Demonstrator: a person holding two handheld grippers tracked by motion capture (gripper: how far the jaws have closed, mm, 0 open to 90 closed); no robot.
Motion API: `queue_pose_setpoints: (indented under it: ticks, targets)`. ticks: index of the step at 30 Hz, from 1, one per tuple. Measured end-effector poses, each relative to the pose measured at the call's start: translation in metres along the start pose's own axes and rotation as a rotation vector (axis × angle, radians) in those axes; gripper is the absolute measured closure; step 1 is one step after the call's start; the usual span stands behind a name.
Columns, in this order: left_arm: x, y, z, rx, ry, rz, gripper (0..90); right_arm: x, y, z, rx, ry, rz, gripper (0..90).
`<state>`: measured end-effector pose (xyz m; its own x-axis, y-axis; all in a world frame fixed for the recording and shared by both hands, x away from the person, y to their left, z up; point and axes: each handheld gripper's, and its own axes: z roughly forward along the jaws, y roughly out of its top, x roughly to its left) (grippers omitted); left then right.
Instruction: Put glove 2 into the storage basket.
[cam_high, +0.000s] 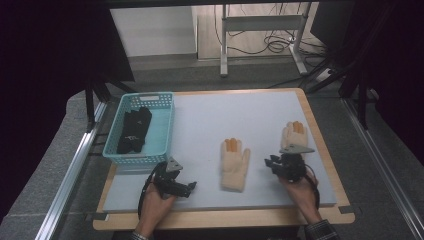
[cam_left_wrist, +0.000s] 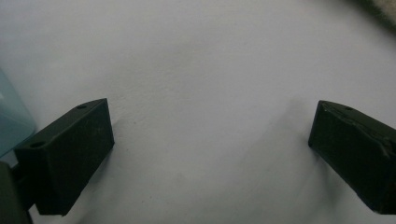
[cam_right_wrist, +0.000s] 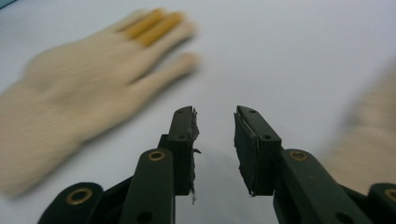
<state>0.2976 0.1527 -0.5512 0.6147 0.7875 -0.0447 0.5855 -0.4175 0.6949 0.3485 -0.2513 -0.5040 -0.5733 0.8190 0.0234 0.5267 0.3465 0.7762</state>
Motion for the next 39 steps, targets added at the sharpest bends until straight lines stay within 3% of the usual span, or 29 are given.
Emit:
queue_pose_setpoints:
  ticks: [7, 9, 15, 19, 20, 22, 24, 27, 28, 34, 39]
  targets:
    - [0.0, 0.0, 0.0, 0.0, 0.001, 0.0, 0.3, -0.062, 0.006, -0.019, -0.025, -0.163, 0.087, 68.5]
    - [0.0, 0.0, 0.0, 0.0, 0.0, 0.0, 0.3, -0.076, 0.006, -0.022, -0.027, -0.21, 0.105, 64.1]
    - [0.0, 0.0, 0.0, 0.0, 0.0, 0.0, 0.3, -0.099, -0.001, -0.019, -0.017, -0.249, 0.157, 47.6]
    - [0.0, 0.0, 0.0, 0.0, 0.0, 0.0, 0.3, -0.106, -0.008, -0.013, -0.01, -0.229, 0.194, 46.5]
    - [0.0, 0.0, 0.0, 0.0, 0.0, 0.0, 0.3, -0.109, -0.012, -0.01, -0.013, -0.2, 0.226, 49.5]
    - [0.0, 0.0, 0.0, 0.0, 0.0, 0.0, 0.3, -0.111, -0.013, -0.01, -0.012, -0.184, 0.237, 51.1]
    - [0.0, 0.0, 0.0, 0.0, 0.0, 0.0, 0.3, -0.111, -0.015, -0.009, -0.014, -0.167, 0.26, 59.4]
    - [0.0, 0.0, 0.0, 0.0, 0.001, 0.0, 0.3, -0.109, -0.016, -0.006, -0.005, -0.152, 0.253, 74.1]
    - [0.0, 0.0, 0.0, 0.0, 0.001, 0.0, 0.3, -0.106, -0.017, -0.005, 0.0, -0.173, 0.235, 82.1]
    - [0.0, 0.0, 0.0, 0.001, 0.0, 0.0, 0.3, -0.101, -0.012, -0.012, -0.031, -0.19, 0.211, 84.4]
    - [0.0, 0.0, 0.0, 0.001, 0.001, 0.0, 0.3, -0.086, 0.007, -0.024, -0.053, -0.17, 0.156, 84.5]
